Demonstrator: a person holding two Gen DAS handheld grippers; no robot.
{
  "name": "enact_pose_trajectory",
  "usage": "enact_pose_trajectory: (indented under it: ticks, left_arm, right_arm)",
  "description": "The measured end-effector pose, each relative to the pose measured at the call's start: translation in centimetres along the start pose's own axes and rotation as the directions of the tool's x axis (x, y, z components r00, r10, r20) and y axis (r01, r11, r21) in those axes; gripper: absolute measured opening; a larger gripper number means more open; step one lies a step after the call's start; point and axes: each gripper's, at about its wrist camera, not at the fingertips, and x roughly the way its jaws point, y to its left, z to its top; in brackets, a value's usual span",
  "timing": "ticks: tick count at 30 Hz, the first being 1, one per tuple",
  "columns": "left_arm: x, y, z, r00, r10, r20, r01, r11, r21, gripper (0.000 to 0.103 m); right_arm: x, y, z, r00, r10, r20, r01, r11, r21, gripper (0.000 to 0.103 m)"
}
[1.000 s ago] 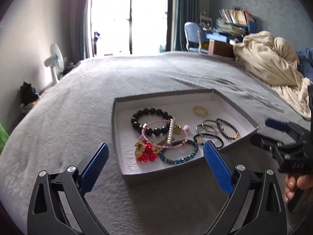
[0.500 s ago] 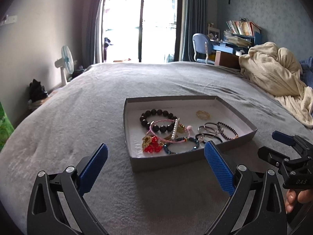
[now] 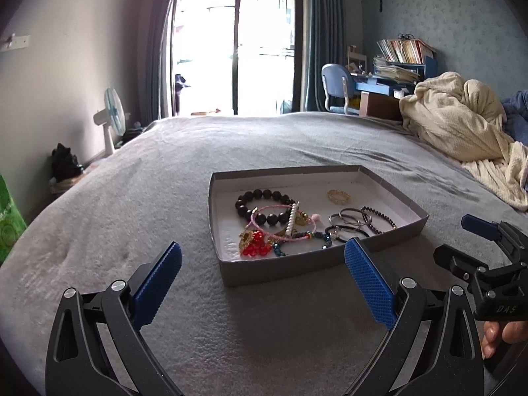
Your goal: Organize jewelry
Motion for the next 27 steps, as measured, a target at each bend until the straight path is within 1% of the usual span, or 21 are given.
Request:
enact_pose_trajectory:
  ticks: [5,11,27]
  left_arm:
    - [-0.34,-0.04,0.04,1.0,0.0,0.014,0.0,1.0,0.002,0.098]
    - [-0.25,-0.01,0.02,1.0,0.012,0.005,-0.012,1.0,0.0,0.098]
    - [-0.16,-0.02,0.06,1.0,0.015,0.003,-0.015,1.0,0.003,0.098]
  right_arm:
    - [0.17,-0.1,0.03,1.0,-0.002,-0.004,0.002,1.0,0.002,0.097]
    - [0.27,-0.24,0.01,1.0,-0.004,-0.006,0.004,1.0,0.007,0.097]
    - [0.34,-0.29,-0.1,1.0,-0.003,-0.011,0.003,1.0,0.017,0.098]
